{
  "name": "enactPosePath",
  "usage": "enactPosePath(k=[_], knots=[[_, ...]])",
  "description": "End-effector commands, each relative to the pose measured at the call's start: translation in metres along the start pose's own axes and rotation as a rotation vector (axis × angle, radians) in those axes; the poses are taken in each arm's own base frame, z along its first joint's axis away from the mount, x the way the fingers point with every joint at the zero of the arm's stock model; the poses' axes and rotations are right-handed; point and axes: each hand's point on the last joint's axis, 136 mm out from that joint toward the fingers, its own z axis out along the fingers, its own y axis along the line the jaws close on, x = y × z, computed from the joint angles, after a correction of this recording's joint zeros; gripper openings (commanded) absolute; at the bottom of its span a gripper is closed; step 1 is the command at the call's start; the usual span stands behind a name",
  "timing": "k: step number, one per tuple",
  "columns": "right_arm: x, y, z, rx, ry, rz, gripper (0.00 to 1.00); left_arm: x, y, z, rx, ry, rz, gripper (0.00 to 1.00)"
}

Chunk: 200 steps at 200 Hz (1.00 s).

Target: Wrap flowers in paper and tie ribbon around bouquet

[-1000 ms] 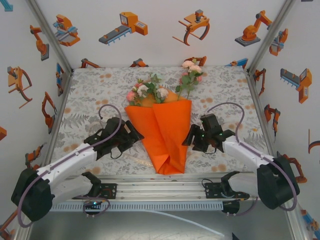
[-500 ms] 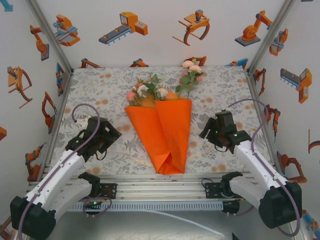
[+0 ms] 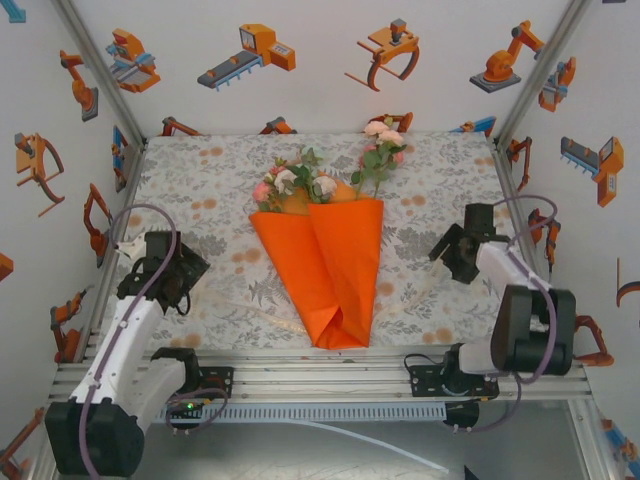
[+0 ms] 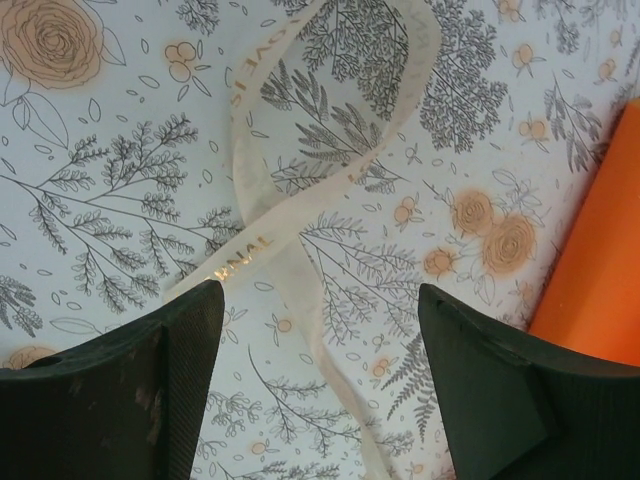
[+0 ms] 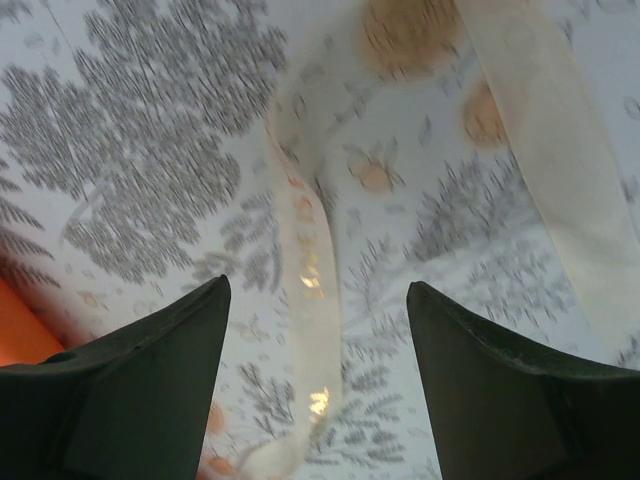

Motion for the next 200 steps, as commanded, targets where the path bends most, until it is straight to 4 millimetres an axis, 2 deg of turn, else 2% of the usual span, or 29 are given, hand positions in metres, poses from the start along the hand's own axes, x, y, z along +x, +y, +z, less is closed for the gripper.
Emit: enactPosePath(k=[1,27,52,71,120,134,159,177,187,200], knots=[[-0.044,0.024,0.008,-0.053,-0.077,-0.027,0.65,-0.004,0.001,0.008,-0.005,0.013,0.007,0.73],[-0.055,0.018,0.028,-0.037,-0.068,-0.005,0.55,-0.007,0.0,0.019,-0.008,0.026,-0.019,0.73],[-0.064,0.019,0.032,-0.091,-0.074,0.019,0.13,-0.014,-0.012,0.032,-0.005,0.032,-0.045,0.73],[-0.069,0.026,0.027,-0.134,-0.083,0.011,0.0,-0.023,-0.023,0.045,-0.01,0.029,-0.022,0.7],[-0.099,0.049,-0.008,-0.227,-0.169,0.0,0.0,-0.043,-0.053,0.084,-0.035,0.039,0.098,0.55],[-0.103,0.055,-0.014,-0.249,-0.179,-0.002,0.0,-0.042,-0.053,0.094,-0.063,0.06,0.111,0.53],[-0.106,0.058,-0.022,-0.262,-0.197,0.0,0.0,-0.038,-0.04,0.109,-0.181,0.095,0.114,0.53],[-0.11,0.059,-0.026,-0.266,-0.211,-0.002,0.0,-0.034,-0.05,0.125,-0.154,0.126,0.123,0.52],[-0.113,0.058,-0.027,-0.261,-0.219,0.002,0.0,-0.03,-0.06,0.133,-0.116,0.152,0.13,0.44],[-0.115,0.058,-0.027,-0.268,-0.218,0.01,0.0,-0.028,-0.066,0.14,-0.102,0.175,0.137,0.26]])
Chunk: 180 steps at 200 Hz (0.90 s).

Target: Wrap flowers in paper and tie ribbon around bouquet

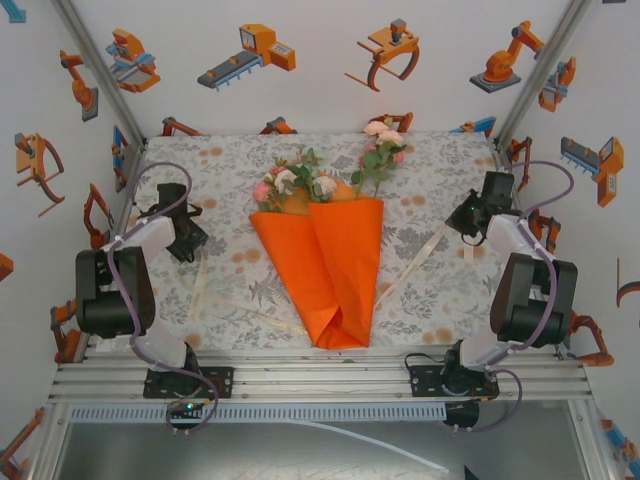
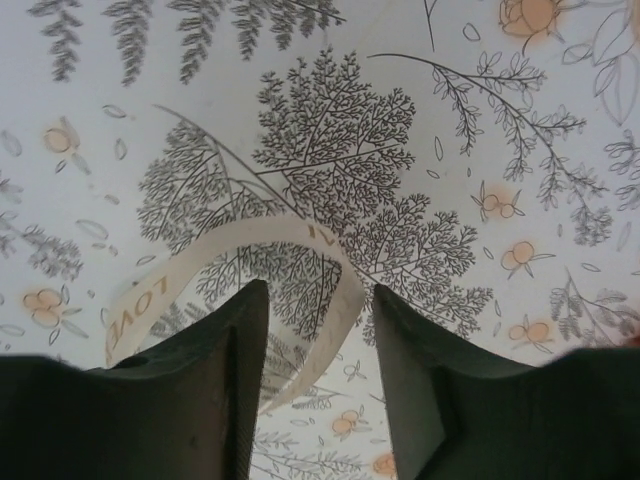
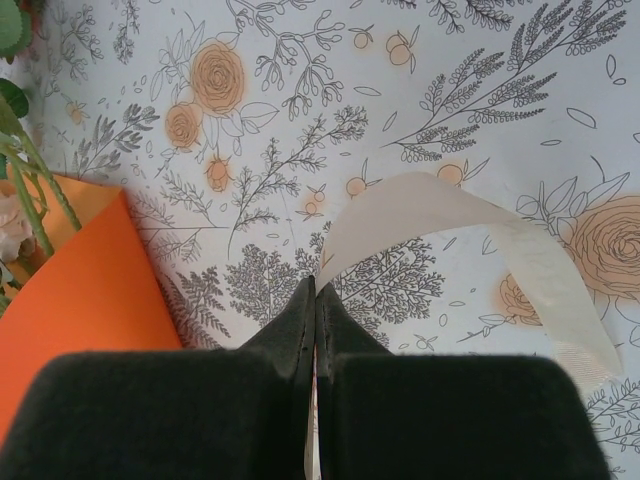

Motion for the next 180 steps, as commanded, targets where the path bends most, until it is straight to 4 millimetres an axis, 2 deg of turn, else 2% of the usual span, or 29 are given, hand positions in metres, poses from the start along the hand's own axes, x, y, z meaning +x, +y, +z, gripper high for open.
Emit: enactPosePath(k=[1,13,32,75,91,108,125,145,156,170,180], knots=[[-0.021,0.01,-0.011,-0.032,-0.054,-0.001,0.0,-0.003,-0.015,0.009,0.039,0.033,0.032,0.24],[-0.023,0.012,-0.01,-0.038,-0.056,0.005,0.0,-0.009,-0.019,0.009,0.037,0.034,0.039,0.0],[-0.028,0.008,-0.008,-0.021,-0.072,0.015,0.0,-0.038,-0.025,0.0,0.042,-0.027,0.017,0.0],[-0.048,-0.002,0.0,-0.006,-0.109,0.079,0.0,-0.138,-0.052,-0.033,0.145,-0.178,-0.08,0.0],[-0.046,-0.002,0.003,-0.011,-0.101,0.083,0.0,-0.163,-0.061,-0.044,0.182,-0.22,-0.096,0.0],[-0.043,-0.003,0.006,-0.014,-0.09,0.084,0.0,-0.181,-0.067,-0.054,0.211,-0.251,-0.108,0.0],[-0.041,0.002,0.007,-0.04,-0.074,0.084,0.0,-0.183,-0.069,-0.065,0.238,-0.241,-0.121,0.0],[-0.039,0.008,0.005,-0.071,-0.062,0.085,0.0,-0.168,-0.062,-0.074,0.268,-0.232,-0.151,0.0],[-0.04,0.013,0.001,-0.091,-0.063,0.076,0.0,-0.158,-0.05,-0.076,0.25,-0.232,-0.164,0.0],[-0.04,0.034,-0.006,-0.156,-0.043,0.043,0.0,-0.145,-0.035,-0.085,0.23,-0.234,-0.157,0.0],[-0.034,0.059,-0.013,-0.213,-0.023,-0.007,0.0,-0.132,-0.031,-0.095,0.261,-0.224,-0.149,0.0]])
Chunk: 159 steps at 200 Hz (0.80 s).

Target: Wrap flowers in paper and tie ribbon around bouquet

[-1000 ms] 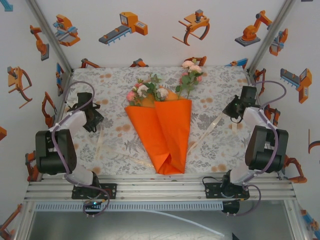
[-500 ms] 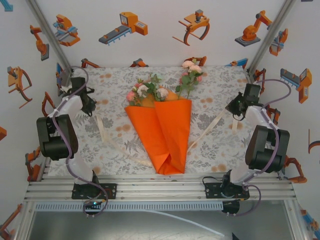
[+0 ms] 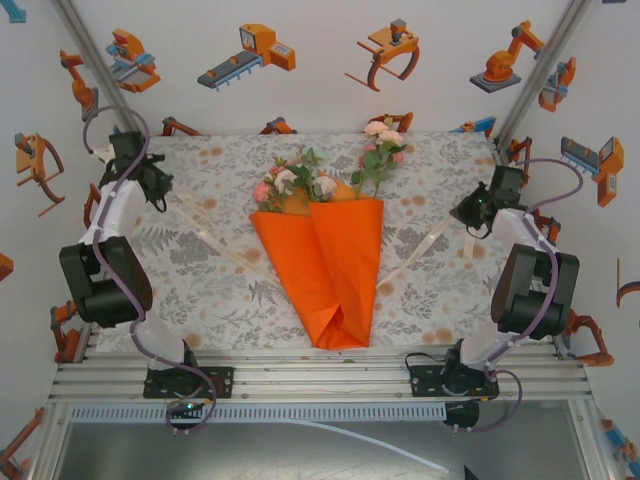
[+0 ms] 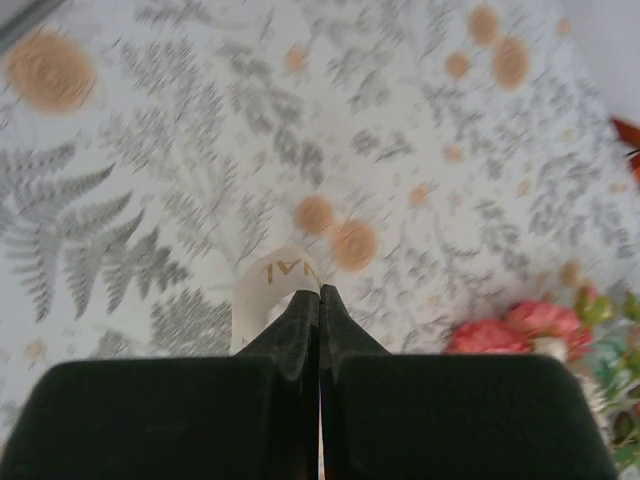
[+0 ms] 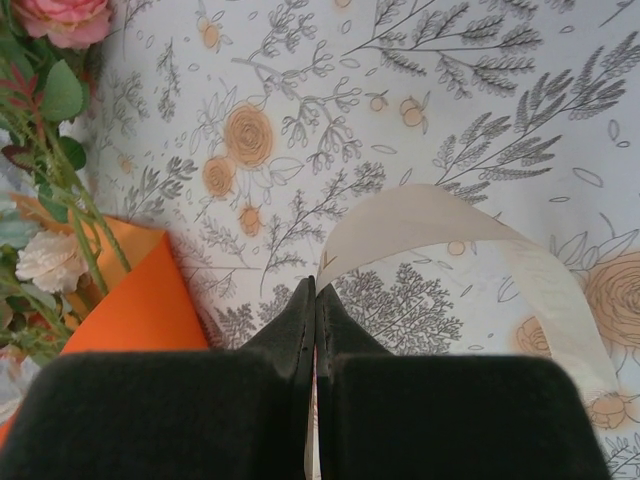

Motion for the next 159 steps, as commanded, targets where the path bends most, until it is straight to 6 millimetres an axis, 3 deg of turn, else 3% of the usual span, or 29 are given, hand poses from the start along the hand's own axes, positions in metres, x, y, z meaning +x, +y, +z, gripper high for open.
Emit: enactPosePath(k=[1,23,39,64,84,91,106,117,130,159], knots=[[-0.003,0.057,-0.017,-0.156,0.011,-0.086,0.0,0.005,0.005,-0.038,0.052,-0.01,-0.014,0.0],[0.029,0.133,-0.036,-0.336,0.087,-0.186,0.0,0.038,0.006,-0.071,0.15,0.046,-0.019,0.0],[0.071,0.19,-0.053,-0.421,0.137,-0.305,0.0,0.063,0.011,-0.1,0.177,0.059,0.002,0.0],[0.171,0.285,-0.079,-0.583,0.246,-0.478,0.0,0.108,0.033,-0.137,0.173,0.09,0.03,0.0],[0.264,0.338,-0.085,-0.668,0.328,-0.61,0.0,0.143,0.051,-0.155,0.214,0.136,-0.024,0.0],[0.298,0.351,-0.083,-0.685,0.373,-0.649,0.05,0.154,0.056,-0.16,0.235,0.152,-0.039,0.0],[0.373,0.364,-0.07,-0.709,0.522,-0.766,0.33,0.168,0.066,-0.171,0.258,0.162,-0.042,0.0],[0.402,0.359,-0.061,-0.653,0.615,-0.831,0.49,0.172,0.074,-0.178,0.254,0.157,-0.029,0.0],[0.409,0.353,-0.048,-0.601,0.62,-0.84,0.61,0.173,0.077,-0.188,0.265,0.159,-0.008,0.0],[0.402,0.36,-0.054,-0.632,0.601,-0.839,0.64,0.171,0.067,-0.209,0.326,0.187,0.004,0.0]])
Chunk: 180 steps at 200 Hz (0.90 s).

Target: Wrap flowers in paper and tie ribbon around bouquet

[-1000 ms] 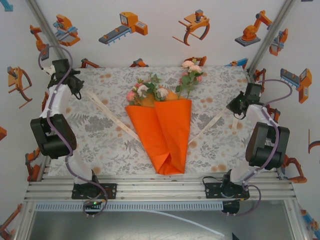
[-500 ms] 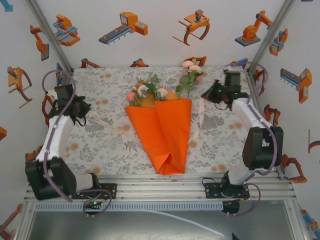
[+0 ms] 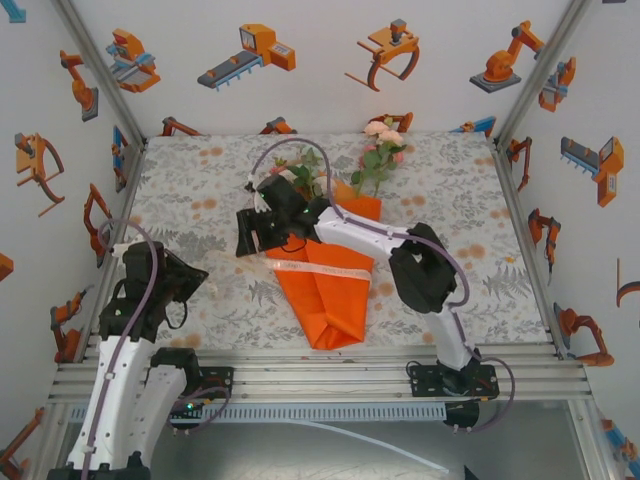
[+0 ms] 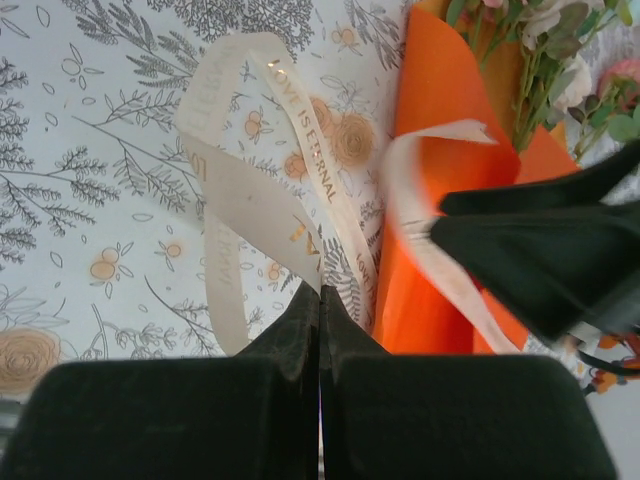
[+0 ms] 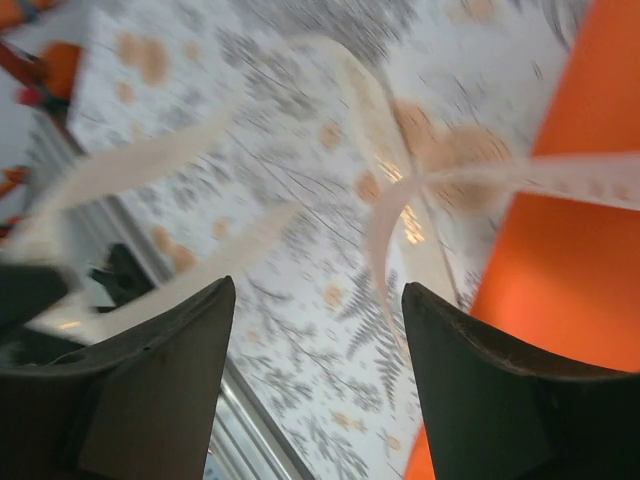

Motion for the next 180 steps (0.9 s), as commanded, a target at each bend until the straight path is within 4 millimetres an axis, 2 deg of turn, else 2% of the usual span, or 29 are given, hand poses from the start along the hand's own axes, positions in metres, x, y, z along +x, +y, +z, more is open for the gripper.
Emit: enactPosePath(k=[1,32,46,70,90,101,123,135,148,163,176,177,178,180], knots=[[-0.025,0.0,-0.033,0.016,-0.049,-0.016,0.64,0.005,-0.012,-0.017,0.04,0.052,-0.002,0.0],[-0.031,0.018,-0.058,-0.039,-0.071,-0.068,0.65,0.011,-0.037,-0.028,0.132,0.126,-0.041,0.0],[-0.036,0.018,-0.069,-0.036,-0.086,-0.066,0.65,0.012,-0.045,-0.033,0.163,0.141,-0.045,0.0],[-0.052,0.017,-0.106,-0.029,-0.156,-0.053,0.65,0.015,-0.068,-0.044,0.237,0.195,-0.051,0.0],[-0.062,-0.001,-0.152,0.027,-0.247,-0.027,0.64,0.023,-0.086,-0.057,0.265,0.3,-0.088,0.0],[-0.062,-0.019,-0.179,0.079,-0.294,-0.001,0.64,0.028,-0.094,-0.066,0.252,0.371,-0.167,0.0],[-0.055,-0.058,-0.23,0.161,-0.398,0.079,0.64,0.034,-0.123,-0.079,0.299,0.446,-0.283,0.0],[-0.049,-0.072,-0.256,0.183,-0.457,0.111,0.64,0.033,-0.144,-0.082,0.345,0.445,-0.305,0.0],[-0.043,-0.084,-0.276,0.213,-0.5,0.131,0.64,0.033,-0.178,-0.082,0.408,0.435,-0.269,0.0],[-0.034,-0.101,-0.294,0.27,-0.535,0.162,0.64,0.048,-0.228,-0.078,0.483,0.465,-0.183,0.0],[-0.025,-0.118,-0.307,0.328,-0.558,0.203,0.64,0.066,-0.265,-0.061,0.483,0.495,-0.098,0.0],[-0.023,-0.121,-0.309,0.337,-0.562,0.208,0.64,0.067,-0.268,-0.065,0.497,0.495,-0.087,0.0],[-0.023,-0.121,-0.309,0.337,-0.562,0.208,0.64,0.069,-0.27,-0.058,0.484,0.496,-0.08,0.0],[-0.021,-0.124,-0.31,0.346,-0.563,0.214,0.64,0.069,-0.276,-0.061,0.497,0.493,-0.066,0.0]])
